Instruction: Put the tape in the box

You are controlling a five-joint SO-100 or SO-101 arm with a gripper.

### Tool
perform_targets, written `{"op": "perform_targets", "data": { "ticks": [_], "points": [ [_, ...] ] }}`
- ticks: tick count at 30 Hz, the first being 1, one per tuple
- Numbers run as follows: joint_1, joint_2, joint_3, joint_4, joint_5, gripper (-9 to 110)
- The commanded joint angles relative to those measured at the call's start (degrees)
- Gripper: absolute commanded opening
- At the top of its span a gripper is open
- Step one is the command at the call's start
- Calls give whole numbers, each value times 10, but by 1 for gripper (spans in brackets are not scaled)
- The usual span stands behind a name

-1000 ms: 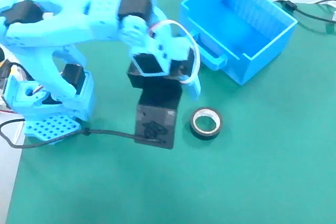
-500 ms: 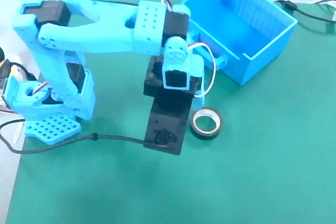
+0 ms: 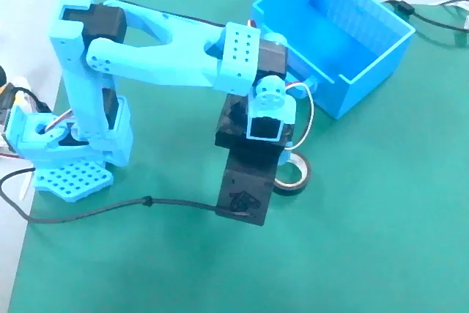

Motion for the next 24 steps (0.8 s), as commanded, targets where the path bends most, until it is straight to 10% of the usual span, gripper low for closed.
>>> {"op": "perform_targets", "data": {
  "ticks": [1,24],
  "points": [
    [-2,-13,-31,-15,-4,23],
    [-27,-102,-27,-65,-19,22]
  ]
}}
